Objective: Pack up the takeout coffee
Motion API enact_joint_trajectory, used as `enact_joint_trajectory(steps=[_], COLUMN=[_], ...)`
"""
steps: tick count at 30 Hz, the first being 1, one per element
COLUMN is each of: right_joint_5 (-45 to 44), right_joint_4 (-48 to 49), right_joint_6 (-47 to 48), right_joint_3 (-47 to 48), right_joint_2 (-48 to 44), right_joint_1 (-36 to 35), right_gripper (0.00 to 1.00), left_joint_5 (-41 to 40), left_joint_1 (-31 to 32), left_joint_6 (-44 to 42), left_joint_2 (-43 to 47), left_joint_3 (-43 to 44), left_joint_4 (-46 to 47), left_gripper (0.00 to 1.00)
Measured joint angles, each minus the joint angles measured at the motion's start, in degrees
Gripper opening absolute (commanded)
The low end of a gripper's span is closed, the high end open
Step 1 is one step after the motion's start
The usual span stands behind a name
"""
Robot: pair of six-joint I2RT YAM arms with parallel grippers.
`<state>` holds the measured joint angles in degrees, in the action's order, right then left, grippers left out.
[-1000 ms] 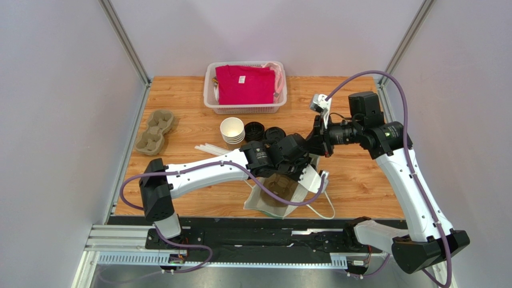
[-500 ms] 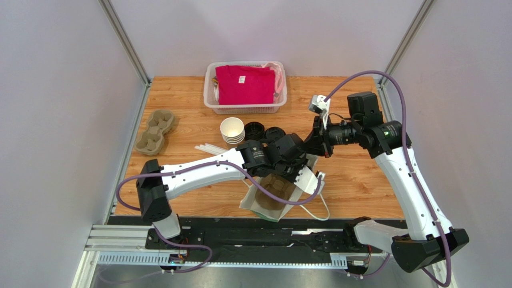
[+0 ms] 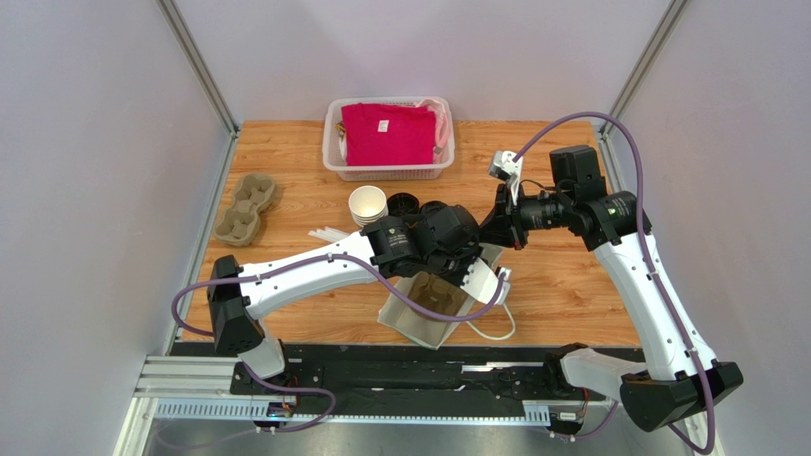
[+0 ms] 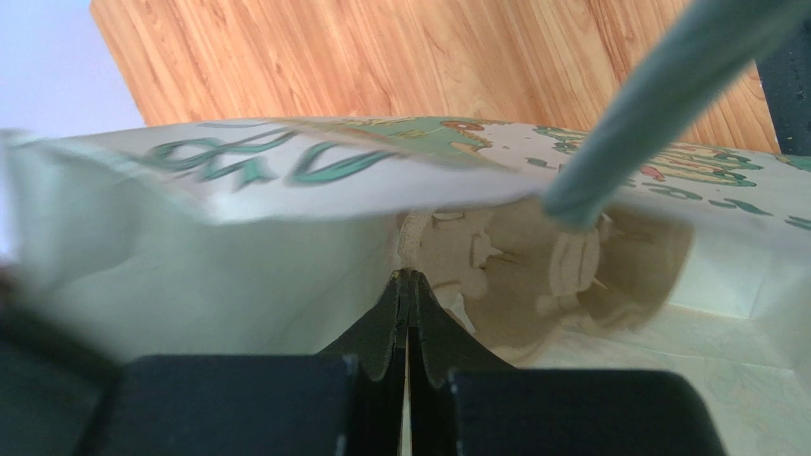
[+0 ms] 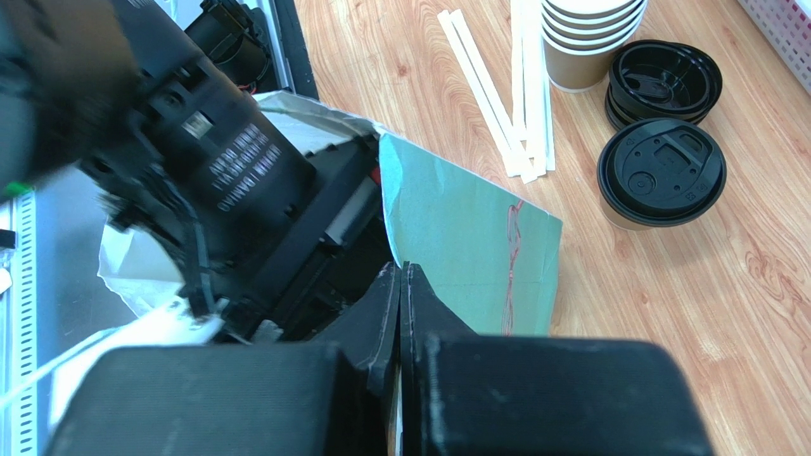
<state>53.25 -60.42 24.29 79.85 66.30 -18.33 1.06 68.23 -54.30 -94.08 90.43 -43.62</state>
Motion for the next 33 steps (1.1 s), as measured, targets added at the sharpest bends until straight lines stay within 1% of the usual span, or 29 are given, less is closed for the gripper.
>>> enact_joint_trajectory(steps=[9, 19, 26, 28, 29, 30, 31, 33], right_joint_5=[-0.98, -5.42, -8.13, -8.63, -8.74, -8.81, -8.83, -8.85], right_joint_4=[0.24, 0.22, -0.15, -0.17, -0.17, -0.17, -0.17, -0.17], right_joint_6=[0.66, 3.43, 5.9, 6.29, 6.56, 6.71, 6.93, 7.13], right_joint_3=[0.22, 4.74, 6.01, 6.08, 6.14, 6.16, 6.16, 6.27], right_joint_2=[0.0, 0.0, 0.04, 0.04, 0.04, 0.04, 0.04, 0.04], right_joint_1=[0.0, 0.0, -0.33, -0.63, -0.76, -0.79, -0.81, -1.01], right_gripper=[0.0, 0.0, 0.0, 0.0, 0.0, 0.0, 0.0, 0.0], left_joint_5=[0.28, 0.09, -0.04, -0.15, -0.28, -0.35, -0.52, -0.9], left_joint_1=[0.46, 1.36, 2.05, 2.19, 2.19, 2.19, 2.19, 2.19], left_joint_6=[0.94, 1.57, 2.47, 2.62, 2.62, 2.6, 2.32, 1.75], left_joint_2=[0.87, 0.87, 0.87, 0.87, 0.87, 0.9, 1.22, 2.23], left_joint_3=[6.1, 12.39, 14.91, 14.97, 14.91, 14.56, 13.7, 11.13], left_joint_4=[-5.44, -10.34, -13.77, -14.34, -14.25, -13.81, -12.9, -11.15], left_gripper=[0.0, 0.0, 0.0, 0.11, 0.22, 0.27, 0.36, 0.4])
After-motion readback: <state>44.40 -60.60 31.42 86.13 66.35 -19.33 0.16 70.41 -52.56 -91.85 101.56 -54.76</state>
